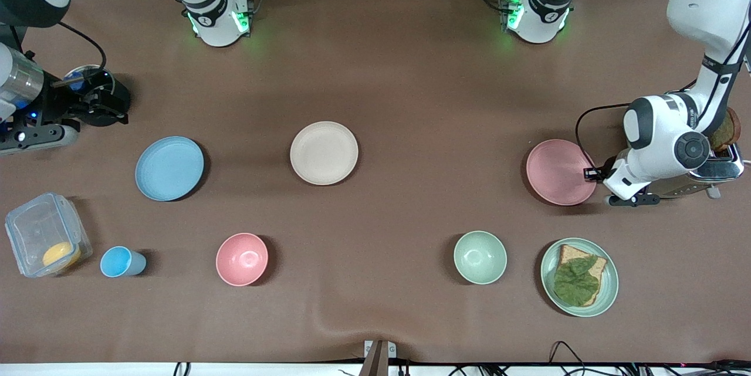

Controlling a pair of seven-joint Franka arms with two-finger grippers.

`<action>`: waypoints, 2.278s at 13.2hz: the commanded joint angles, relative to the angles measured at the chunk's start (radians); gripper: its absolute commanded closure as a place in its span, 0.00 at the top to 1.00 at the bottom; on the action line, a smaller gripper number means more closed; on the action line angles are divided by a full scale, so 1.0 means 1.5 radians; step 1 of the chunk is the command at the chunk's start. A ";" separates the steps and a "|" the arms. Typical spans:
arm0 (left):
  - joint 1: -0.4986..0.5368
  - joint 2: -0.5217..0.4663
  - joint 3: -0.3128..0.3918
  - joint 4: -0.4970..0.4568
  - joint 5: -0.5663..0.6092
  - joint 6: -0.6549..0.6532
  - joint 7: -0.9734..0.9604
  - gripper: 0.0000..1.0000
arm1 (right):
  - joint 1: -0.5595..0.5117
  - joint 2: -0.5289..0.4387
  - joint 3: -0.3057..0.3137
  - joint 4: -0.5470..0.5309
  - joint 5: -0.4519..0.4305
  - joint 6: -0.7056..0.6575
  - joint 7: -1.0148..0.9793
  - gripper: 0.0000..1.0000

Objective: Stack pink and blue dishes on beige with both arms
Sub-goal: 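Lift the pink plate and carry it over the beige plate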

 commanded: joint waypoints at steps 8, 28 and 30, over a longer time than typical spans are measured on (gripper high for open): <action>0.010 -0.068 -0.120 0.111 -0.088 -0.174 -0.004 0.00 | -0.014 0.008 0.007 0.014 -0.002 -0.010 -0.003 1.00; -0.526 0.191 -0.184 0.376 -0.033 -0.045 -0.622 0.00 | -0.038 0.020 0.007 0.014 -0.002 -0.011 -0.002 1.00; -0.553 0.206 -0.164 0.377 -0.035 -0.024 -0.622 0.00 | -0.038 0.020 0.007 0.014 -0.002 -0.011 -0.002 1.00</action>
